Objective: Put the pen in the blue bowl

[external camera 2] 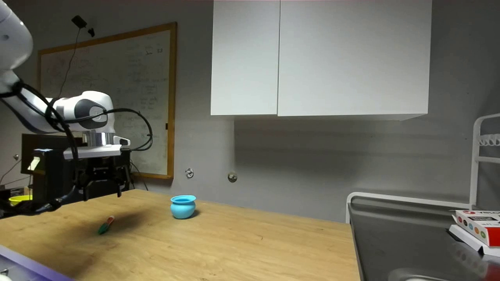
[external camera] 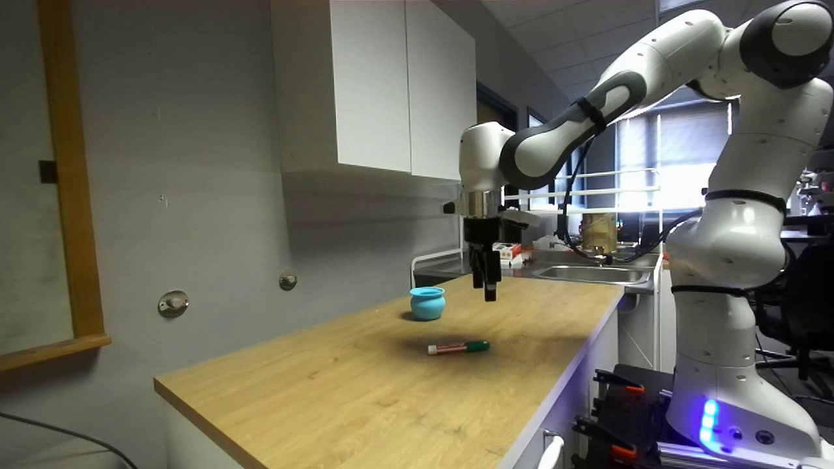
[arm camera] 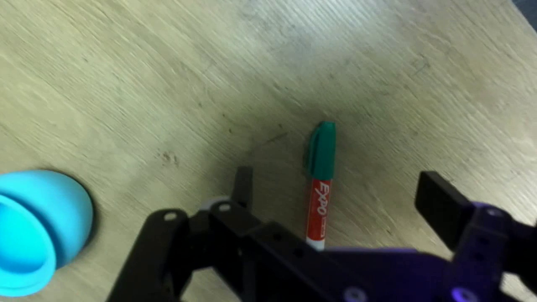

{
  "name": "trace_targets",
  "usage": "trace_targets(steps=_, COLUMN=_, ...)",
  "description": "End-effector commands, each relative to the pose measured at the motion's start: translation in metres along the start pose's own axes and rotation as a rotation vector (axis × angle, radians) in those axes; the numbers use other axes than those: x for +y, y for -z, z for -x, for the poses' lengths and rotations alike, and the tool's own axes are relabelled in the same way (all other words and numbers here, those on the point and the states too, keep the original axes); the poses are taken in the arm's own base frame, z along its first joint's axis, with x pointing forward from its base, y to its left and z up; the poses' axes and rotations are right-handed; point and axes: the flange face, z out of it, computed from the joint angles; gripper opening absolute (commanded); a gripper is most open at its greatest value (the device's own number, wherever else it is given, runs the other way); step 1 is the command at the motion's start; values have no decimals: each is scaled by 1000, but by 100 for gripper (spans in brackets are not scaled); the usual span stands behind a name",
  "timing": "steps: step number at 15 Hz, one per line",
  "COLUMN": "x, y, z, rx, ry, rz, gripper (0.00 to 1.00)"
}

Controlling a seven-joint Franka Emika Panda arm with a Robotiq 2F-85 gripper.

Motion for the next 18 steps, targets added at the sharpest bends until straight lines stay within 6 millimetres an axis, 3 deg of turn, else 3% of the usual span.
trace_targets(steps=1, x=1, y=-18, z=-37, rx=-7, ry=111, rz=-49, gripper=100)
trace_targets(steps=9, x=11, y=-73, z=-81, rx=-64, ry=249, rz=-130, gripper=100)
trace_targets(steps=17, x=23, y=-116, z=-106, rx=-125, ry=274, rz=-183, gripper=100)
trace_targets(steps=18, x=25, y=-119, z=-108, rx=-123, ry=272, rz=-178, gripper=75)
